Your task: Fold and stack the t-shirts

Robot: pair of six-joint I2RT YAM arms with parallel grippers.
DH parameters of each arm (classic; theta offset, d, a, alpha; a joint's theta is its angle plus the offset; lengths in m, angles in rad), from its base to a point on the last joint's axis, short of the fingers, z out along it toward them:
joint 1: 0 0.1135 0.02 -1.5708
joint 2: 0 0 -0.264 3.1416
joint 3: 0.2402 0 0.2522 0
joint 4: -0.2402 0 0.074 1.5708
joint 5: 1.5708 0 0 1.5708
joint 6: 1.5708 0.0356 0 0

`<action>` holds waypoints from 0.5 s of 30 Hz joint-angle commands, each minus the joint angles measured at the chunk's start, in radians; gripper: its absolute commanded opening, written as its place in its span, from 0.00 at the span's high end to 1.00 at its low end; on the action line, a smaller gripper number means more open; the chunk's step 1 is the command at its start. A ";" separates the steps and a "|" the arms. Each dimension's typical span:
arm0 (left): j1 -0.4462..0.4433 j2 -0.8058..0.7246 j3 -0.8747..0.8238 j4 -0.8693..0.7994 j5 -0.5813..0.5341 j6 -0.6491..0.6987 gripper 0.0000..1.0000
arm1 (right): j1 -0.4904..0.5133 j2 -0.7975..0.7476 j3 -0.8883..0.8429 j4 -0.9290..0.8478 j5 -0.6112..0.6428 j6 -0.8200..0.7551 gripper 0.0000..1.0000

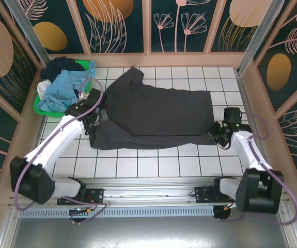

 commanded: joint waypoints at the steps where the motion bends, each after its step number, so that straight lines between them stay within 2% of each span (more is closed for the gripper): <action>1: 0.019 0.084 0.077 0.062 -0.060 0.073 1.00 | -0.010 0.080 0.064 0.087 0.034 -0.008 1.00; 7: 0.068 0.226 0.174 0.094 -0.034 0.118 1.00 | -0.010 0.256 0.163 0.115 0.023 -0.019 1.00; 15: 0.088 0.404 0.290 0.107 -0.012 0.159 1.00 | -0.010 0.426 0.280 0.103 0.016 -0.044 1.00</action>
